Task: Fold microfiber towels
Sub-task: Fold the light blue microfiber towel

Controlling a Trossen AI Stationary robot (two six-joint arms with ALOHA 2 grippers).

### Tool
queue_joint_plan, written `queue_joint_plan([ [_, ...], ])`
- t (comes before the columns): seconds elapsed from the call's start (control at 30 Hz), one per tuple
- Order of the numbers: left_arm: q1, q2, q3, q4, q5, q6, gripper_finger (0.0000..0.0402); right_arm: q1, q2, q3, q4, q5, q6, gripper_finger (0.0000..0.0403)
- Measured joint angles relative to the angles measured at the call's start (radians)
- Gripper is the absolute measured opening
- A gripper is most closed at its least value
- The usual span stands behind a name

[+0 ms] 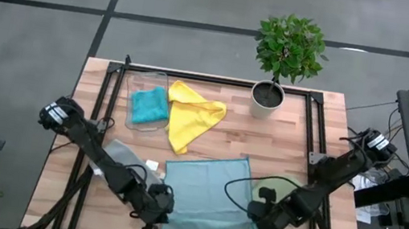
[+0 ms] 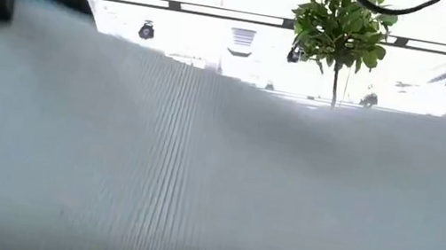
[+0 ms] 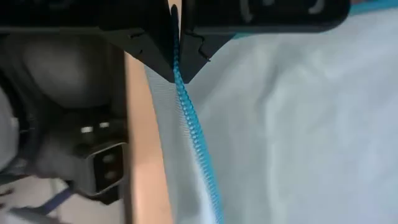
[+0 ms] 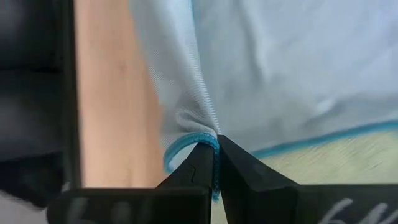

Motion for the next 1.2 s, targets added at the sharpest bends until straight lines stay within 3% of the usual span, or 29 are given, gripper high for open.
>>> queue_joint_plan([
  [0.3, 0.035, -0.047, -0.004, -0.237, -0.038, 0.000, 0.0000, -0.041, -0.001, 0.065, -0.196, 0.213, -0.189, 0.0009],
  [0.43, 0.035, -0.052, -0.004, -0.229, -0.048, 0.022, 0.0000, -0.061, 0.015, 0.057, -0.194, 0.224, -0.267, 0.0025],
  [0.53, 0.025, -0.043, -0.006, -0.167, -0.042, 0.094, 0.0000, -0.065, 0.036, 0.047, -0.192, 0.182, -0.266, 0.0053],
  [0.7, 0.000, -0.010, -0.007, -0.064, 0.027, 0.206, 0.0000, -0.062, 0.070, 0.044, -0.177, -0.029, -0.185, 0.0112],
  [0.77, -0.001, 0.006, -0.009, -0.028, 0.064, 0.214, 0.0000, -0.063, 0.072, 0.044, -0.177, -0.057, -0.151, 0.0134],
  [0.83, -0.001, 0.021, -0.009, -0.005, 0.078, 0.223, 0.0000, -0.063, 0.070, 0.044, -0.177, -0.033, -0.121, 0.0152],
  [1.0, -0.001, 0.036, -0.010, 0.112, 0.108, 0.238, 0.0000, -0.094, 0.068, 0.042, -0.171, 0.154, -0.016, 0.0173],
  [1.2, -0.013, 0.021, -0.010, 0.286, 0.173, 0.238, 0.0000, -0.166, 0.068, 0.012, -0.109, 0.176, 0.003, 0.0171],
])
